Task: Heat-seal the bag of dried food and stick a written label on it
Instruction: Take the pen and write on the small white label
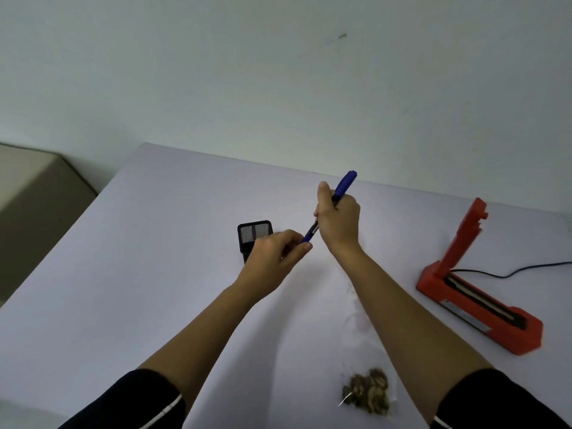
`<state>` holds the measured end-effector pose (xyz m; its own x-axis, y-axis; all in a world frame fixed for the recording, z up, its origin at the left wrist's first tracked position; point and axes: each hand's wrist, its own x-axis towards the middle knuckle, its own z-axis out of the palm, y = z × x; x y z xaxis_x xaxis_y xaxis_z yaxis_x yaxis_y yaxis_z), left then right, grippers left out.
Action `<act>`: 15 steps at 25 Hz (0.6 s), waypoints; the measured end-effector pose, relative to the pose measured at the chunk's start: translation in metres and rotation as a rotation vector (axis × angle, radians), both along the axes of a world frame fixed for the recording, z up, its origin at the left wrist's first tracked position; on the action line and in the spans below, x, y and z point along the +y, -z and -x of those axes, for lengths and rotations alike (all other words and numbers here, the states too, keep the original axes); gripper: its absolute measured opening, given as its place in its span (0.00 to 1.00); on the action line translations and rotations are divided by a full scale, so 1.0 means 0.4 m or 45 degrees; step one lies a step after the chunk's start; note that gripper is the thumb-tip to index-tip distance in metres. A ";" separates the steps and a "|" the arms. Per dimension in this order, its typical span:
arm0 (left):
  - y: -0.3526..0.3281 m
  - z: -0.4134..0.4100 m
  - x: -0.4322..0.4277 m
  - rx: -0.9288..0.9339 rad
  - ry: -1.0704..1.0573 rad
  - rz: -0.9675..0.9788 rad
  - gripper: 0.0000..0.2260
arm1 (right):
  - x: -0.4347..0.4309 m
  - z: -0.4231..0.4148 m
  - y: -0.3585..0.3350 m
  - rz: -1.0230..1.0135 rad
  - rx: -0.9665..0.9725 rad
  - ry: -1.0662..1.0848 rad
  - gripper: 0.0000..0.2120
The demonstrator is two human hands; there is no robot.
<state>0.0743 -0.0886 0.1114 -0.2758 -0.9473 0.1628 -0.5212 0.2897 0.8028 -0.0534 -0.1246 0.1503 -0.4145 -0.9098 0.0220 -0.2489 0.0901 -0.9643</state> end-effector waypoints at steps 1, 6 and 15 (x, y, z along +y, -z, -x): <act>0.001 0.007 0.006 0.003 0.020 0.022 0.09 | 0.002 -0.001 -0.004 0.011 -0.011 0.020 0.23; 0.005 0.001 0.039 0.123 0.070 -0.068 0.10 | 0.012 -0.008 -0.005 -0.027 -0.106 0.060 0.23; 0.045 -0.073 0.084 0.350 0.192 -0.558 0.14 | 0.065 -0.079 0.100 -0.219 -0.286 0.038 0.23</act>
<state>0.1034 -0.0550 0.0933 -0.4172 -0.8957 -0.1537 -0.2536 -0.0476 0.9661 -0.0219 -0.0985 0.1105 -0.4181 -0.8796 -0.2271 -0.0259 0.2614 -0.9649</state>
